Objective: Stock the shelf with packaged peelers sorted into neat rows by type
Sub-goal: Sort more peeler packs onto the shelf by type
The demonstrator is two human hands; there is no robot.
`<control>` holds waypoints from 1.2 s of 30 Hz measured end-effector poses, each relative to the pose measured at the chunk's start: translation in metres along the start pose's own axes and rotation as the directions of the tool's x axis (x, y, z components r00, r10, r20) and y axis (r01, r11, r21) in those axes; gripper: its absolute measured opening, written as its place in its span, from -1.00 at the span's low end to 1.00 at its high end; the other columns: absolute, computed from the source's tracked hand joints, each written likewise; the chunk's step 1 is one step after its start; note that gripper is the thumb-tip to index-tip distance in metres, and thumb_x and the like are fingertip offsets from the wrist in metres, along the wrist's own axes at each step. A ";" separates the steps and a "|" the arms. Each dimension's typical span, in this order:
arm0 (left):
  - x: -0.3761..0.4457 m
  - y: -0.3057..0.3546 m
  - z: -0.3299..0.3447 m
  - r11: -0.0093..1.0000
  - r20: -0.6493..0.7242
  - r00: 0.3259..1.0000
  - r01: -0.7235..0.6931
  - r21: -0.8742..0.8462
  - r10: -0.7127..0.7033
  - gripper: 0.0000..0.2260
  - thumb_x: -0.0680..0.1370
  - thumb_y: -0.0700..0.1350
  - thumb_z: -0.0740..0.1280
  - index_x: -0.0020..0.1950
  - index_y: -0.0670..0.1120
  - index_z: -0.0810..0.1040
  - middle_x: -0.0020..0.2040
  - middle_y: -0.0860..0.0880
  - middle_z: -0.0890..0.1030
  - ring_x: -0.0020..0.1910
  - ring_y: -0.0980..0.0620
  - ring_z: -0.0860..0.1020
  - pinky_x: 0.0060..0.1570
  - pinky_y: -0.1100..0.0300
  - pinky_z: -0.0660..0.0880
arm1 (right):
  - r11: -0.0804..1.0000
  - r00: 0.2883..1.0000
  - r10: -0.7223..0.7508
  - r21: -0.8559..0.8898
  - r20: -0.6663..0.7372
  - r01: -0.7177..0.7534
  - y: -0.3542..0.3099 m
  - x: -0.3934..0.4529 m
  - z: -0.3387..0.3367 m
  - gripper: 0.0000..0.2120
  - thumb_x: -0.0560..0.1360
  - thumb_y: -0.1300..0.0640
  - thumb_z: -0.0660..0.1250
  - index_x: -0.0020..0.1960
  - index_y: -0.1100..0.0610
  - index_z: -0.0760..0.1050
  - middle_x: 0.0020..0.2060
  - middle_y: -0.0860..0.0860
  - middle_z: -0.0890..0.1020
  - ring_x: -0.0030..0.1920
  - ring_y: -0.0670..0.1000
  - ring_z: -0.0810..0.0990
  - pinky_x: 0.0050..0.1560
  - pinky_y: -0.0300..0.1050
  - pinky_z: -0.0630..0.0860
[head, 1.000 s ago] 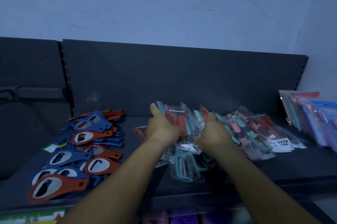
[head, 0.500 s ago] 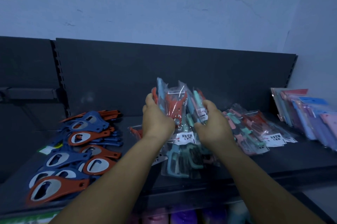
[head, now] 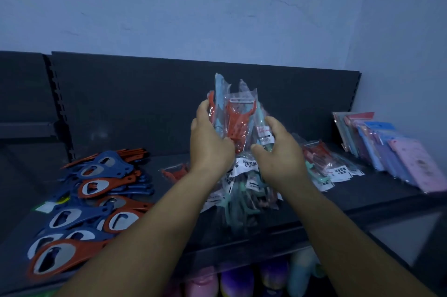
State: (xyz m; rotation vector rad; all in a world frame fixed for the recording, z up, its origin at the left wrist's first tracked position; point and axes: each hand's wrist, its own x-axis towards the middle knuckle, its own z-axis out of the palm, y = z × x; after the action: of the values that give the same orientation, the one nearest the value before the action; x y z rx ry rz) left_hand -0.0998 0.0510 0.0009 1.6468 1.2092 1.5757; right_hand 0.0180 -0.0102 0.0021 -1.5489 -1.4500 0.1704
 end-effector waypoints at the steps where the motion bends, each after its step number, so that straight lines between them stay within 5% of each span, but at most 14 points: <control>1: -0.002 0.004 0.002 1.000 0.015 1.000 -0.007 -0.006 0.007 -0.26 0.42 -0.34 0.38 0.46 0.15 0.16 0.18 0.02 0.46 -0.01 0.08 0.56 -0.25 0.29 0.56 | 1.000 1.000 0.006 -0.003 -0.016 -0.006 -0.002 -0.002 -0.003 -0.40 0.54 0.15 0.25 0.52 -0.01 0.10 0.41 0.03 0.33 0.15 -0.05 0.42 0.08 -0.24 0.26; 5: -0.017 0.014 0.010 0.999 0.060 0.997 -0.042 -0.027 0.043 -0.29 0.44 -0.34 0.36 0.46 0.13 0.18 0.17 0.04 0.41 -0.12 0.17 0.52 -0.41 0.48 0.41 | 0.997 0.997 0.059 -0.041 -0.055 -0.062 -0.001 -0.013 -0.012 -0.41 0.54 0.17 0.25 0.51 0.00 0.12 0.38 0.07 0.36 0.30 0.06 0.41 0.18 -0.15 0.32; 9: -0.039 0.024 0.022 0.994 0.138 0.986 -0.078 -0.076 0.088 -0.28 0.46 -0.35 0.33 0.48 0.17 0.15 0.14 0.09 0.33 -0.16 0.29 0.43 -0.44 0.50 0.40 | 0.996 0.987 0.080 -0.016 -0.139 -0.083 0.009 -0.028 -0.022 -0.47 0.50 0.19 0.26 0.42 -0.07 0.25 0.21 0.01 0.50 0.05 -0.01 0.54 0.02 -0.16 0.43; 13: -0.058 0.033 0.035 0.991 0.210 0.974 -0.057 -0.121 0.082 -0.29 0.48 -0.34 0.33 0.47 0.20 0.14 0.17 0.10 0.34 -0.14 0.24 0.46 -0.46 0.49 0.43 | 0.994 0.971 0.107 0.023 -0.213 -0.105 0.017 -0.048 -0.039 -0.53 0.46 0.20 0.26 0.31 -0.14 0.35 0.12 -0.05 0.55 0.02 -0.05 0.55 -0.02 -0.13 0.49; 17: -0.078 0.041 0.056 0.980 0.267 0.952 -0.107 -0.165 0.149 -0.29 0.47 -0.31 0.37 0.45 0.20 0.16 0.22 0.07 0.40 0.05 0.11 0.54 -0.33 0.46 0.46 | 0.988 0.941 0.151 0.057 -0.304 -0.140 0.021 -0.073 -0.065 -0.54 0.47 0.19 0.28 0.29 -0.18 0.36 0.10 -0.12 0.54 0.07 -0.10 0.53 0.06 -0.17 0.48; 20: -0.101 0.049 0.078 0.966 0.329 0.922 -0.134 -0.223 0.204 -0.28 0.44 -0.30 0.39 0.45 0.19 0.17 0.24 0.04 0.43 0.13 0.07 0.53 -0.04 0.28 0.55 | 0.982 0.910 0.184 0.023 -0.372 -0.190 0.030 -0.097 -0.091 -0.51 0.45 0.18 0.29 0.31 -0.20 0.35 0.14 -0.10 0.55 0.10 -0.10 0.54 0.14 -0.12 0.50; 23: -0.134 0.057 0.102 0.945 0.401 0.881 -0.132 -0.300 0.250 -0.28 0.40 -0.25 0.41 0.41 0.23 0.18 0.25 0.02 0.49 0.15 0.03 0.56 0.10 0.02 0.57 | 0.962 0.874 0.231 -0.031 -0.427 -0.270 0.041 -0.129 -0.122 -0.44 0.45 0.18 0.29 0.39 -0.17 0.30 0.18 -0.10 0.52 0.11 -0.11 0.52 0.15 -0.17 0.47; 27: -0.195 0.069 0.137 0.929 0.537 0.805 -0.048 -0.368 0.254 -0.28 0.41 -0.24 0.44 0.40 0.25 0.20 0.25 0.01 0.51 0.14 0.06 0.57 0.13 0.03 0.56 | 0.906 0.813 0.322 -0.092 -0.485 -0.413 0.054 -0.189 -0.169 -0.42 0.53 0.18 0.26 0.48 -0.09 0.17 0.25 -0.07 0.38 0.10 -0.16 0.37 0.01 -0.40 0.22; 32: -0.295 0.100 0.174 0.896 0.691 0.663 0.069 -0.439 0.287 -0.31 0.41 -0.33 0.41 0.38 0.19 0.25 0.21 0.01 0.54 0.08 0.13 0.60 0.12 0.10 0.57 | 0.821 0.709 0.404 -0.112 -0.578 -0.560 0.076 -0.275 -0.232 -0.44 0.51 0.17 0.25 0.45 -0.14 0.21 0.24 -0.03 0.42 -0.04 -0.19 0.39 -0.07 -0.37 0.30; 36: -0.381 0.122 0.197 0.908 0.786 0.555 0.121 -0.400 0.272 -0.30 0.42 -0.29 0.42 0.40 0.21 0.22 0.18 0.02 0.55 0.02 0.11 0.62 -0.01 0.16 0.61 | 0.758 0.632 0.453 -0.101 -0.629 -0.644 0.092 -0.349 -0.281 -0.45 0.48 0.20 0.24 0.38 -0.22 0.27 0.09 -0.04 0.47 -0.18 -0.34 0.41 -0.32 -0.58 0.29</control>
State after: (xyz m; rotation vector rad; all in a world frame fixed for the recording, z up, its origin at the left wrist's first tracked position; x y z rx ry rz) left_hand 0.1549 -0.3004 -0.1033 1.8039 0.2497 0.7596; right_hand 0.1707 -0.4318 -0.0868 -2.0638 -0.4859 -0.1788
